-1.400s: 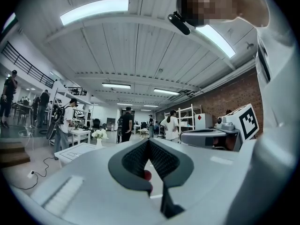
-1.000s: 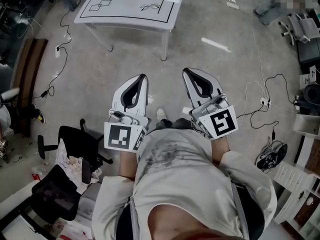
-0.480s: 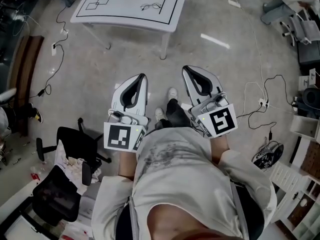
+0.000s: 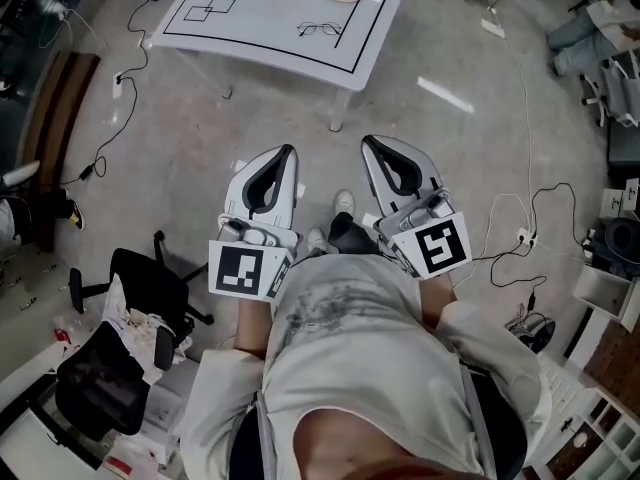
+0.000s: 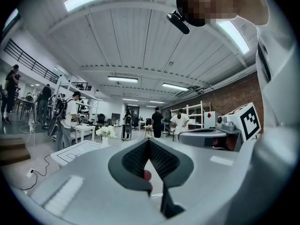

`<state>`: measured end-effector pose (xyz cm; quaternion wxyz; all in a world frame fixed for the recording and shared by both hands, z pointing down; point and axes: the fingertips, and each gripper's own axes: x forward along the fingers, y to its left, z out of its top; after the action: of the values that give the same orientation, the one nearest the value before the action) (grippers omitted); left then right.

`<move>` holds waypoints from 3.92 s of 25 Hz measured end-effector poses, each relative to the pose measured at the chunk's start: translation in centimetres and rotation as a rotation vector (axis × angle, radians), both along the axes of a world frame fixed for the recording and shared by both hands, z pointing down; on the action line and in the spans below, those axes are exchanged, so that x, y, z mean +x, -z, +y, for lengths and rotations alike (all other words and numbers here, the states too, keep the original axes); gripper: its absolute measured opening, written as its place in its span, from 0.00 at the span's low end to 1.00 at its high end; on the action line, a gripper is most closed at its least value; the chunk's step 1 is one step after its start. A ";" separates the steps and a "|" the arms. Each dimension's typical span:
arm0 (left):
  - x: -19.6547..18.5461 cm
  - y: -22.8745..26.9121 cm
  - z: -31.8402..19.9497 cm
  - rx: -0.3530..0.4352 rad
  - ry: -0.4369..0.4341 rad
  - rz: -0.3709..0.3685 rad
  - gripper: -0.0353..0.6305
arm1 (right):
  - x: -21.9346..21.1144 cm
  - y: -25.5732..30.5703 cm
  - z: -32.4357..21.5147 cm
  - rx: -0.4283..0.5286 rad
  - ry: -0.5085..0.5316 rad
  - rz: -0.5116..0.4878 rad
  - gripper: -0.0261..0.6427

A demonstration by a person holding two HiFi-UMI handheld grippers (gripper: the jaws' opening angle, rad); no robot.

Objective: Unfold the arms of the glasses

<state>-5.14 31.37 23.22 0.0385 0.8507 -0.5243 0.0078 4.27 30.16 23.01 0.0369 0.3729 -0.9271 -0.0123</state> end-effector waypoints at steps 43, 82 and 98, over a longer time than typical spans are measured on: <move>0.9 -0.1 -22.7 0.015 0.022 -0.047 0.06 | 0.5 -1.1 -22.3 -0.014 0.028 0.017 0.06; -4.4 -12.1 -37.6 -0.142 -0.418 -0.150 0.07 | -4.6 -10.7 -36.4 0.043 -0.109 0.535 0.06; -3.0 -20.5 -40.8 -0.289 -0.492 -0.328 0.07 | -4.1 -17.6 -40.6 -0.049 0.005 0.626 0.06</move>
<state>-8.19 -9.43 43.72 0.0708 0.9250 -0.2959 0.2278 0.15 -10.48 40.64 0.3294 0.3477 -0.8717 -0.1041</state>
